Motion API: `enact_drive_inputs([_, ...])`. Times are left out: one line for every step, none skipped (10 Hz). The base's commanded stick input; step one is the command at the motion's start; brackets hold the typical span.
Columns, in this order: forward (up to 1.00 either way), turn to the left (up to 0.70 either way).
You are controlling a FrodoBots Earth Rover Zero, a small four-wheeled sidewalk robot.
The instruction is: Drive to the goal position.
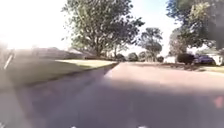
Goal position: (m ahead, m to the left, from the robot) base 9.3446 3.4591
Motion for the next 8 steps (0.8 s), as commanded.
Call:
enact_drive_inputs([0.98,0.0])
enact_drive_inputs([0.98,0.0])
enact_drive_inputs([0.98,0.0])
enact_drive_inputs([0.98,0.0])
enact_drive_inputs([0.98,0.0])
enact_drive_inputs([0.98,-0.01])
enact_drive_inputs([0.98,-0.38])
enact_drive_inputs([0.98,-0.31])
